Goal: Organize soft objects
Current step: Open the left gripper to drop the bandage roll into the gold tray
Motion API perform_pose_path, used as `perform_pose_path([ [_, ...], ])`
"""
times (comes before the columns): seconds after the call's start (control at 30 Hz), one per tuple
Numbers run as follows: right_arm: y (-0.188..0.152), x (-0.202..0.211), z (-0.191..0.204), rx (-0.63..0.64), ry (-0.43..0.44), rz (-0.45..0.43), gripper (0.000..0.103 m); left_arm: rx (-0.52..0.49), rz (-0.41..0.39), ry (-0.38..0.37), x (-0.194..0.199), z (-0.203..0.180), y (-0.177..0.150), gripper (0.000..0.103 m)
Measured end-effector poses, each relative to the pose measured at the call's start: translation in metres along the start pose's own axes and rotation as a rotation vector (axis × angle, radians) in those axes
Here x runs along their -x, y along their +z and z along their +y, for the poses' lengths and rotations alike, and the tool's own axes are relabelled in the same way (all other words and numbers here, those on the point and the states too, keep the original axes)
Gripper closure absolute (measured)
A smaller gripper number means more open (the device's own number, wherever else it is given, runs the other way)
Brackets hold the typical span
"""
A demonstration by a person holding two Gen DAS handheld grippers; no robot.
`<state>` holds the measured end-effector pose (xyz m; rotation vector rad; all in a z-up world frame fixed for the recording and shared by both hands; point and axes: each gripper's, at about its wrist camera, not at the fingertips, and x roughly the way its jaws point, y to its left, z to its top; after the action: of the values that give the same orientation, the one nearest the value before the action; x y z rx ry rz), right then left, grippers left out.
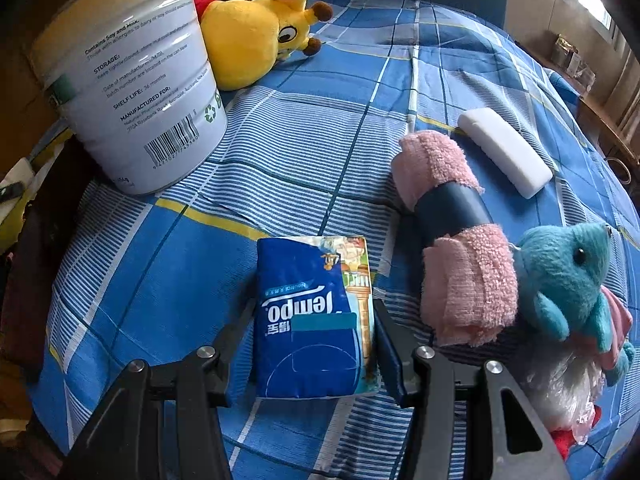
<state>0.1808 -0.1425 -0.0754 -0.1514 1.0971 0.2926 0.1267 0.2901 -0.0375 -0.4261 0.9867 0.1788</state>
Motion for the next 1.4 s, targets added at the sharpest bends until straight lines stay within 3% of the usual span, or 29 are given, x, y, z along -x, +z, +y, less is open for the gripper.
perform_pose_path([
  [0.07, 0.000, 0.000, 0.000, -0.001, -0.001, -0.003, 0.050, -0.018, -0.014, 0.029, -0.009, -0.004, 0.008, 0.077],
  [0.13, -0.001, 0.000, 0.001, 0.001, -0.005, -0.005, 0.050, -0.021, -0.024, 0.038, -0.015, -0.005, 0.014, 0.062],
  [0.43, -0.002, 0.001, 0.002, 0.010, -0.015, -0.008, 0.050, -0.085, -0.106, 0.101, 0.016, -0.019, -0.009, 0.046],
  [0.53, -0.002, 0.001, 0.002, 0.010, -0.019, -0.009, 0.050, -0.097, -0.140, 0.072, 0.038, -0.025, -0.027, 0.039],
  [0.73, -0.003, 0.001, 0.003, 0.007, -0.026, -0.016, 0.050, -0.151, -0.220, 0.053, 0.078, -0.043, -0.062, 0.037],
  [1.07, -0.005, 0.004, 0.005, -0.004, -0.044, -0.025, 0.050, -0.196, -0.261, 0.082, 0.103, -0.055, -0.101, 0.031],
  [1.4, -0.007, 0.007, 0.011, -0.064, -0.089, -0.027, 0.051, -0.218, -0.235, 0.076, 0.103, -0.054, -0.121, 0.030],
])
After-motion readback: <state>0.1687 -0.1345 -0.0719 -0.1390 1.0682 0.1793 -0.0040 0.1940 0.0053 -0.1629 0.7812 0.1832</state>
